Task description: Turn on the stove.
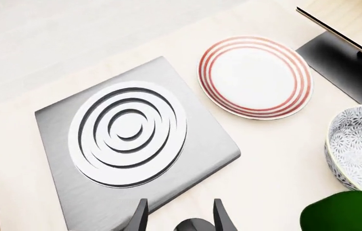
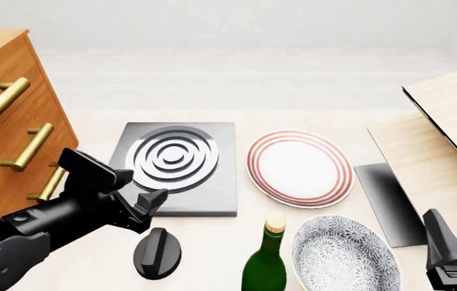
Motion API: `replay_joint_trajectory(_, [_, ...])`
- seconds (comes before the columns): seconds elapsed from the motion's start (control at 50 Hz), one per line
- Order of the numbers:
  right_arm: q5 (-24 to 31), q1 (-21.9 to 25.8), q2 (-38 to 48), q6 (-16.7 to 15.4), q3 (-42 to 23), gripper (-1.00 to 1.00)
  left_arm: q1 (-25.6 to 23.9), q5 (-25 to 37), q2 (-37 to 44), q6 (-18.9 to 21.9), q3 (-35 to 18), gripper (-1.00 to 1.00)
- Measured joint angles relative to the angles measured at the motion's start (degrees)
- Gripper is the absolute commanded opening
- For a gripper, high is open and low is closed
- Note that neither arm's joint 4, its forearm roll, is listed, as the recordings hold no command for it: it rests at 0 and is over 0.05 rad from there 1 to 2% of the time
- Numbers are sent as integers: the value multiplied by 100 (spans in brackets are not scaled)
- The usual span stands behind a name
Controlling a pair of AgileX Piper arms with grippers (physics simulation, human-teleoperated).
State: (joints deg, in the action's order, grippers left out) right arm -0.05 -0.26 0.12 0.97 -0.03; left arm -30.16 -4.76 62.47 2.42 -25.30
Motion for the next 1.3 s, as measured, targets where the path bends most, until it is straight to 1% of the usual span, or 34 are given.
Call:
replay_joint_trajectory(0.18, [31,-6,11,-18,0,100,-187,-82,561,72,-76,100])
replay_joint_trajectory(0.26, [46,-14,19,-24,0,100,-160,-102,772,79,-111,100])
replay_joint_trajectory(0.52, [85,-30,41,-41,0,100,-358,-46,1262,66,-261,100])
replay_joint_trajectory(0.7, [95,-22,55,-42,0,100,-518,-74,1689,160,-351,100])
replay_joint_trajectory(0.98, [101,-8,76,-46,1,100,-380,-104,2066,357,-454,100])
replay_joint_trajectory(1.3, [100,13,102,-47,2,100,-156,-339,2336,511,-294,100])
